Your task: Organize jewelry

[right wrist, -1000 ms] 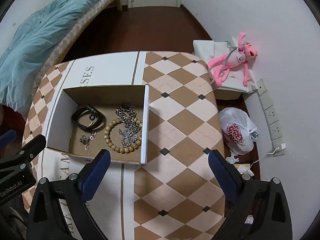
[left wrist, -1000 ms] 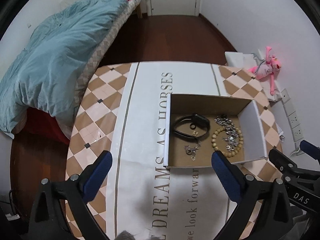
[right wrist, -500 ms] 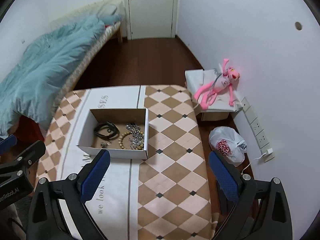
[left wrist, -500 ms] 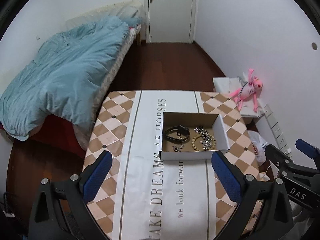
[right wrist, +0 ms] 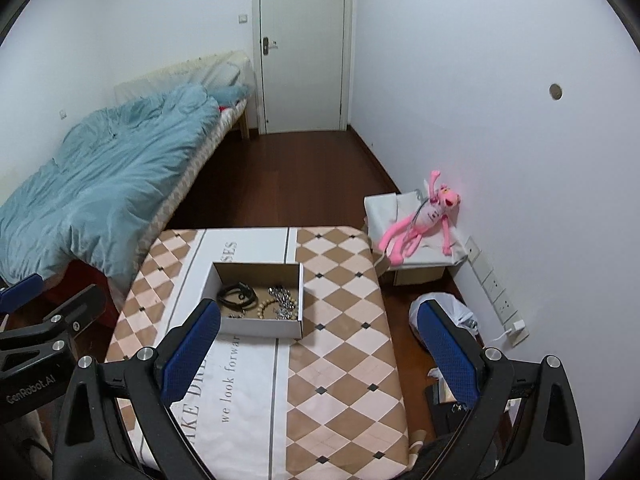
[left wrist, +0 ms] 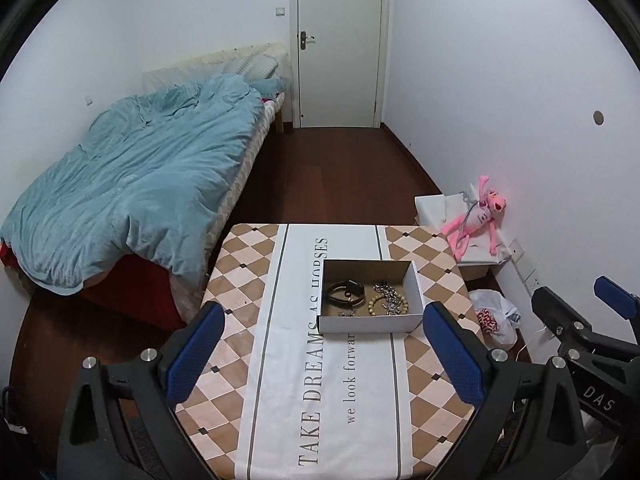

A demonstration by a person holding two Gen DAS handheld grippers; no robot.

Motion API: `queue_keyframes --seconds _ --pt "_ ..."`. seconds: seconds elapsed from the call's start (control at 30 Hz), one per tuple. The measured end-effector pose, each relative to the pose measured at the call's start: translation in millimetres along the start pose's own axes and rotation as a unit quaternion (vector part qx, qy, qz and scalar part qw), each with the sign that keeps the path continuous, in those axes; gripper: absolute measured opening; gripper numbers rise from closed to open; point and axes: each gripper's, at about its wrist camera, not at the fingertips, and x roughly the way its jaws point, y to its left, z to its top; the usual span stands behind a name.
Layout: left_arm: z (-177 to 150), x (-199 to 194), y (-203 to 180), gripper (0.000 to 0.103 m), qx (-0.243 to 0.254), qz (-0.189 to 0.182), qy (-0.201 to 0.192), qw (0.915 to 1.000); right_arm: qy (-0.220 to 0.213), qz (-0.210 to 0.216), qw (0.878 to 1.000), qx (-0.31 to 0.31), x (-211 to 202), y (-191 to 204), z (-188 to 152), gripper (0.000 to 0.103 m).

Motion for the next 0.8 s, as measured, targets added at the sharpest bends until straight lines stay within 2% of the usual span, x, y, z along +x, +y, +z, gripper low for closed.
queue_keyframes --seconds 0.13,0.3,0.57,0.8 --pt "1.5 -9.9 2.1 0.101 -0.002 0.003 -0.001 1.0 -0.008 0.005 1.0 0.003 -13.8 -2.3 4.8 0.1" --pt "6.1 -7.5 -0.3 0.101 0.004 0.004 0.008 1.0 -0.001 0.001 1.0 0.0 -12.2 -0.7 9.8 0.1" --pt "17.5 28.9 -8.3 0.101 0.005 -0.007 0.055 0.9984 0.036 -0.001 0.999 0.002 29.8 -1.6 25.5 0.102" --pt "22.1 59.7 -7.9 0.101 0.003 0.013 0.08 0.9967 0.073 -0.003 0.997 -0.006 74.2 0.1 30.7 0.102"
